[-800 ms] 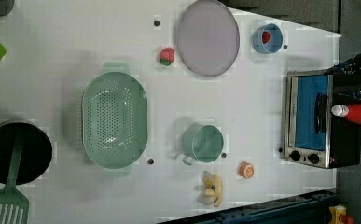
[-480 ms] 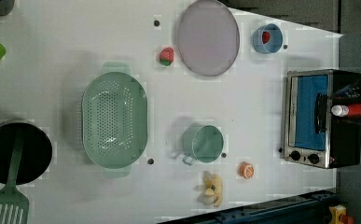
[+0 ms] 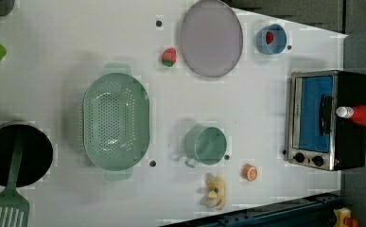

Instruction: Pick Ketchup from oven and place it on table.

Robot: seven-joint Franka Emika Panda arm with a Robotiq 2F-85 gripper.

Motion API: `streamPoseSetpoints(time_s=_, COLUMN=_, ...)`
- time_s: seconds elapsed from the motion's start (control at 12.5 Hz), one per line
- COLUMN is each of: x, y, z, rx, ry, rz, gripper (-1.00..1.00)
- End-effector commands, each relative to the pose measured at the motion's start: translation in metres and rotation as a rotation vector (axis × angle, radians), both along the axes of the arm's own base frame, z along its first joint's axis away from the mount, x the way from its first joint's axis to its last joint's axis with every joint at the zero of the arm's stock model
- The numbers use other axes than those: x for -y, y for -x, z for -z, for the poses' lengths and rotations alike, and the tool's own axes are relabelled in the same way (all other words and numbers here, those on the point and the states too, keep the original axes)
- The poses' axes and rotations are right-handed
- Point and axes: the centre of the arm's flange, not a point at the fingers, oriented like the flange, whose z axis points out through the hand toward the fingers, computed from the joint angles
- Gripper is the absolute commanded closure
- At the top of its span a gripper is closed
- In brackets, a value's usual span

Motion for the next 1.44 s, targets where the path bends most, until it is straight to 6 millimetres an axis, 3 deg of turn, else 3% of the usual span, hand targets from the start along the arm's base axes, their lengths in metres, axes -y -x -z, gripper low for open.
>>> streamPoseSetpoints(time_s=0.08, x=0.088, y=0.003, z=0.066, rx=-0.083, ry=-0.008, rz=0.114, gripper=-1.00)
streamPoseSetpoints(time_s=0.48, x=0.192, y=0.019, z=0.102, rx=-0.005, ry=0.077, rz=0.296, gripper=-1.00)
streamPoseSetpoints(time_s=0.72, x=0.238, y=0.026, z=0.121, rx=0.046, ry=0.151, rz=0.366, gripper=-1.00)
streamPoseSetpoints(time_s=1.04, x=0.270, y=0.039, z=0.158, rx=0.024, ry=0.112, rz=0.465, gripper=-1.00)
streamPoseSetpoints(time_s=1.44, x=0.278, y=0.037, z=0.198, rx=0.006, ry=0.060, rz=0.524, gripper=-1.00)
